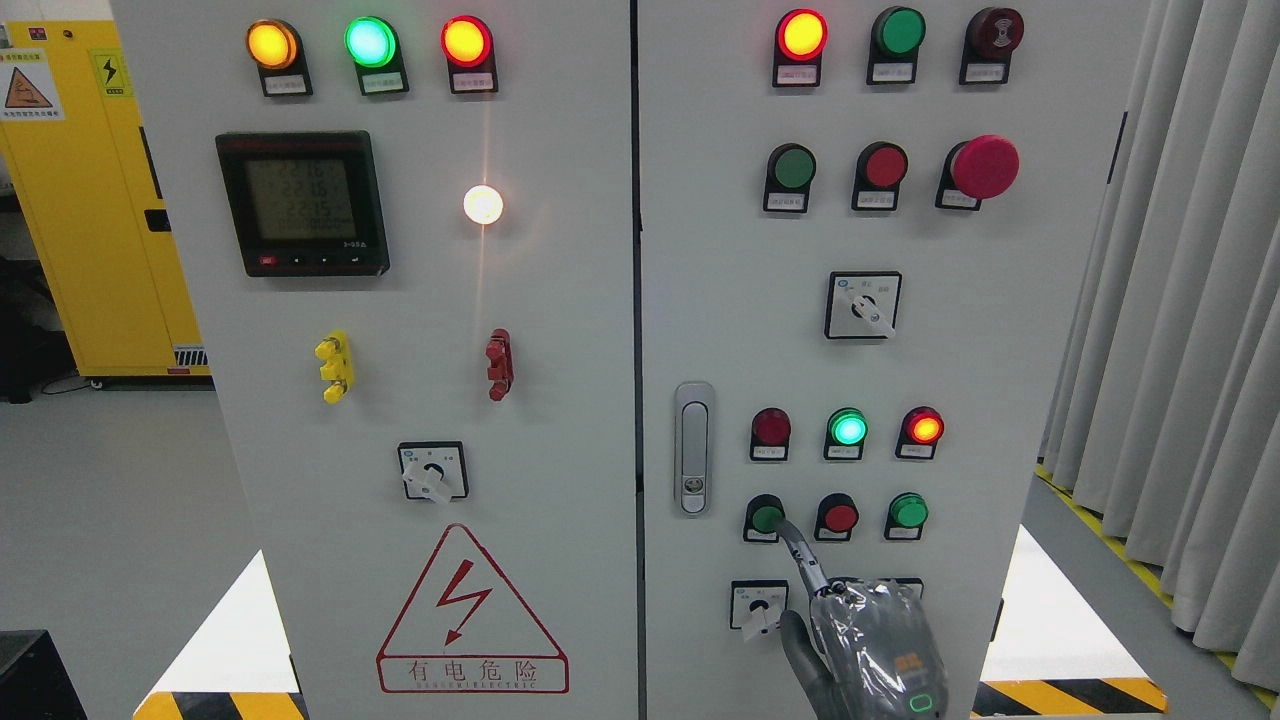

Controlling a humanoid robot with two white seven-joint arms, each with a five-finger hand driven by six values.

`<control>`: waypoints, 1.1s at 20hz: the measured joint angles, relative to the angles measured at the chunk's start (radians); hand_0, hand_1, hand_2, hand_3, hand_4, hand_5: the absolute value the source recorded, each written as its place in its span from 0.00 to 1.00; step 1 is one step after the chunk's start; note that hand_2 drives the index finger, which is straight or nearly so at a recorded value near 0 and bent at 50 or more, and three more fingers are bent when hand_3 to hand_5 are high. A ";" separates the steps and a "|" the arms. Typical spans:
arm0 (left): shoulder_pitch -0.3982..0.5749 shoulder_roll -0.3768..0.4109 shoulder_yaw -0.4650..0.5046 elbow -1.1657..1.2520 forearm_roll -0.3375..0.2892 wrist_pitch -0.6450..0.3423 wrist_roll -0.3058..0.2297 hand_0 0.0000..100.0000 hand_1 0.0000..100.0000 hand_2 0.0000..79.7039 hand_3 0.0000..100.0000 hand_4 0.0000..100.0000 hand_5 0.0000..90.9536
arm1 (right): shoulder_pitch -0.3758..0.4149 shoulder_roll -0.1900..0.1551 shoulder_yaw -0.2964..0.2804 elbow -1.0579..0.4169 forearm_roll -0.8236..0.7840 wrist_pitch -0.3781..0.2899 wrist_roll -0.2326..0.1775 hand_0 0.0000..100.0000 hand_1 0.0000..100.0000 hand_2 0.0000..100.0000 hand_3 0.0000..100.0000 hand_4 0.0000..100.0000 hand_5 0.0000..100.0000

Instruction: Press green start button

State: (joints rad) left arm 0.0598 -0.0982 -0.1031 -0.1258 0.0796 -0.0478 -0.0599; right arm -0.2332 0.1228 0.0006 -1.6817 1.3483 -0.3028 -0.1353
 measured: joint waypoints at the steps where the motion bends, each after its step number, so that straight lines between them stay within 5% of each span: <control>1: 0.000 0.000 0.000 0.000 0.000 0.000 0.000 0.12 0.56 0.00 0.00 0.00 0.00 | -0.001 0.000 0.000 0.003 0.000 0.000 0.000 0.67 1.00 0.00 1.00 1.00 1.00; 22: 0.000 0.000 0.000 0.000 0.000 0.000 0.000 0.12 0.56 0.00 0.00 0.00 0.00 | -0.024 0.002 0.010 0.044 -0.003 0.019 -0.005 0.68 1.00 0.00 1.00 1.00 1.00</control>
State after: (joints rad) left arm 0.0596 -0.0982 -0.1032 -0.1258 0.0797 -0.0478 -0.0600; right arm -0.2573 0.1243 0.0111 -1.6377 1.3448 -0.2842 -0.1400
